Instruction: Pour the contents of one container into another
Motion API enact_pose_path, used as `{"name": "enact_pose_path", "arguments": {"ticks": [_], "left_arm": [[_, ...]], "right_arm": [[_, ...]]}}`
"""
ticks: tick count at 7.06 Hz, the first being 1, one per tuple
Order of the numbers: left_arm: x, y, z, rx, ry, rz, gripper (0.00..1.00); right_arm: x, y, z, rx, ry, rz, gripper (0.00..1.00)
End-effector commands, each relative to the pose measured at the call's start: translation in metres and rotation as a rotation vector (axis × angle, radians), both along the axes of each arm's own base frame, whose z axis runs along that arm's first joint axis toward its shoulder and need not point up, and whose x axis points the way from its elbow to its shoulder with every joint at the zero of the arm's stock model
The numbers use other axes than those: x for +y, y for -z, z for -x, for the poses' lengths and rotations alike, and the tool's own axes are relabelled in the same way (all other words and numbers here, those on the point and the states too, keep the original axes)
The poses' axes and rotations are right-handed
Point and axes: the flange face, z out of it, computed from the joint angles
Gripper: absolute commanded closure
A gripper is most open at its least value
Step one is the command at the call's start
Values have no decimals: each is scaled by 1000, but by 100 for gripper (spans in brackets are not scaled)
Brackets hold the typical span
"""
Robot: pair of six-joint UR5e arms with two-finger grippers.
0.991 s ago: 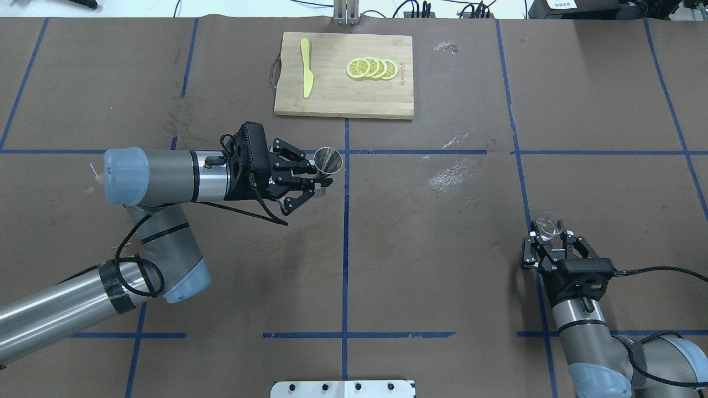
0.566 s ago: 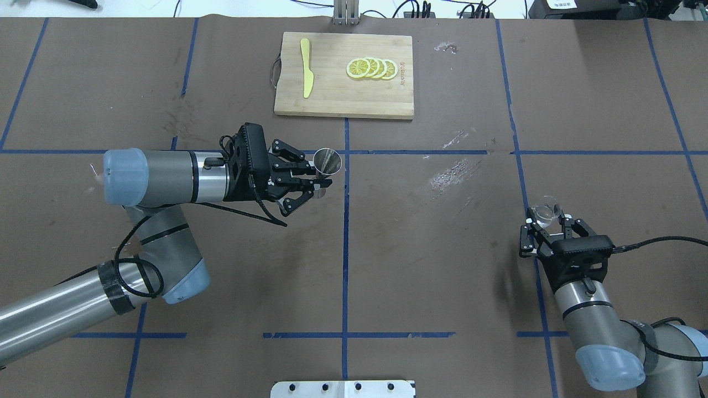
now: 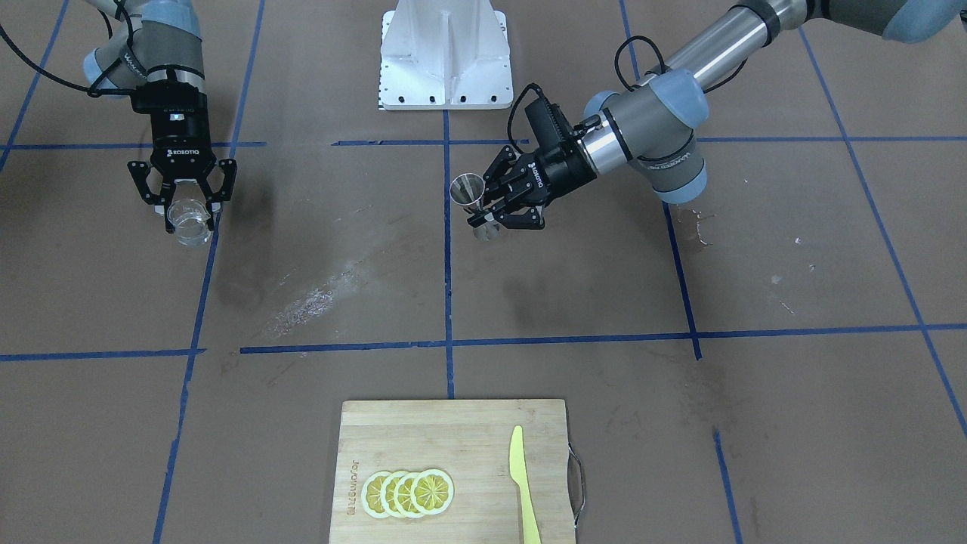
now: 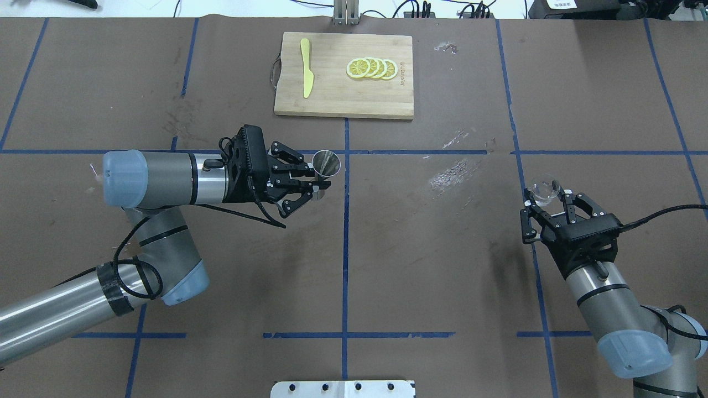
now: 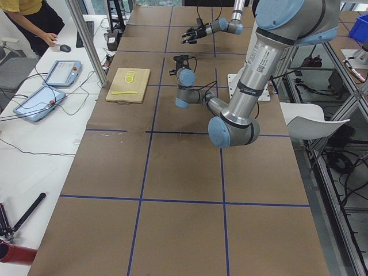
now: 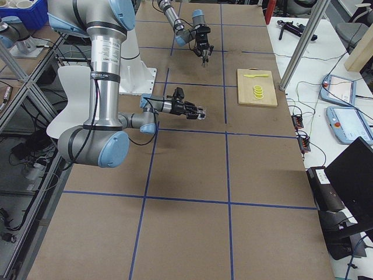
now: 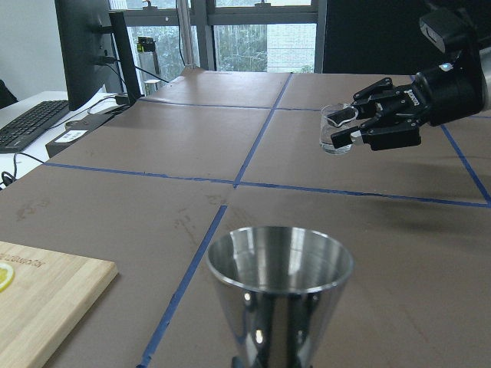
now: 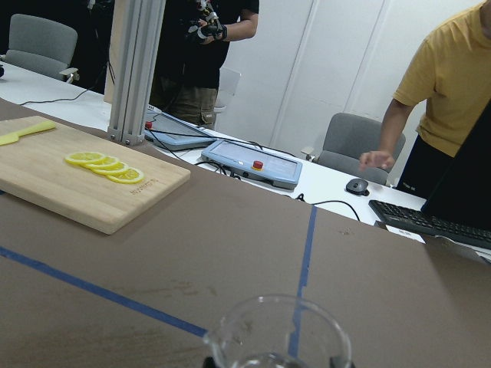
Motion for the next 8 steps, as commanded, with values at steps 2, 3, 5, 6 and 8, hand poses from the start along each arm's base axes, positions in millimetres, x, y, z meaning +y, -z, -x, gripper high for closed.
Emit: {"name": "enact_pose_path", "arguments": {"ticks": [2,3,5,6,8], "left_arm": [[6,-1,-8,2,22,13,100],[7,0,-10,2,20,13,100],[17,1,-20,8,29,23,100],[18,1,-22,8,30,24,100],[23,1,-27,9,29,31,100]], "right_arm": [[-18,104,44,-12,20,-112,100],[-21,130,58,-33,27,-118,100],[-30,215,100,30,30,-103,100],[-28,232,99,35,34,-102,100],[-20,273,93,129,53,-79,100]]}}
